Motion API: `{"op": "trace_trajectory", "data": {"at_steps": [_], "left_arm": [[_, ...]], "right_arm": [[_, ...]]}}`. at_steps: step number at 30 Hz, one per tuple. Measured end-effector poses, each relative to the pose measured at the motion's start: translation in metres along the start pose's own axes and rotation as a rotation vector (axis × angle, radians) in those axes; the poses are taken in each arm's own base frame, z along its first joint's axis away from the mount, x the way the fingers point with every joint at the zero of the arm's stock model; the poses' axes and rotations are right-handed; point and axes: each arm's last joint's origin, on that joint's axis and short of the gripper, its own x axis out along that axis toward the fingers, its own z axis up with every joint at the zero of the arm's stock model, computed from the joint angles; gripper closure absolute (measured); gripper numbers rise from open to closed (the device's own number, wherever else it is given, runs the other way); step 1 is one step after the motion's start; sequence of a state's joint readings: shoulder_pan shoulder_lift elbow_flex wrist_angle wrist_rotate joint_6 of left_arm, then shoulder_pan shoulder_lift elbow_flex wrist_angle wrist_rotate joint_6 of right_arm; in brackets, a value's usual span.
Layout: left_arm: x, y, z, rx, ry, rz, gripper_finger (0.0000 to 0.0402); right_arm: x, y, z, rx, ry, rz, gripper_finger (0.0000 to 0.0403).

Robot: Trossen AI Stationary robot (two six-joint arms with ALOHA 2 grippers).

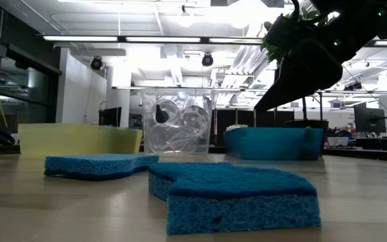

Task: Pick & Place Kitchen Sink Supplies
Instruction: Put the blue dish brush into the blue bin

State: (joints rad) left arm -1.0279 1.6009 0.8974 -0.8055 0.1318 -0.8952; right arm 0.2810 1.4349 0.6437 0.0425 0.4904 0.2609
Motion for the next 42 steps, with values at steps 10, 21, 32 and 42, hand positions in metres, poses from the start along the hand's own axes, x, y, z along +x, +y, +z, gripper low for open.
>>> {"op": "trace_trajectory", "data": {"at_steps": [10,21,32,42], "left_arm": [[-0.001,0.004,0.006,-0.038,-0.215,0.161,0.0346],[-0.03,0.0,0.015,-0.051,-0.396,0.35,0.0347],[-0.057,-0.004,0.028,-0.052,-0.82,0.614,0.0348],[-0.07,0.016,0.055,-0.168,-1.062,0.812,0.0349]], "right_arm": [[0.0,0.0,0.0,0.005,-0.003,0.003,0.0176],[-0.001,0.006,0.007,0.017,-0.041,0.168,0.0176],[-0.003,0.012,0.018,-0.036,-0.147,0.309,0.0176],[0.001,0.024,0.031,-0.068,-0.339,0.437,0.0176]]}}
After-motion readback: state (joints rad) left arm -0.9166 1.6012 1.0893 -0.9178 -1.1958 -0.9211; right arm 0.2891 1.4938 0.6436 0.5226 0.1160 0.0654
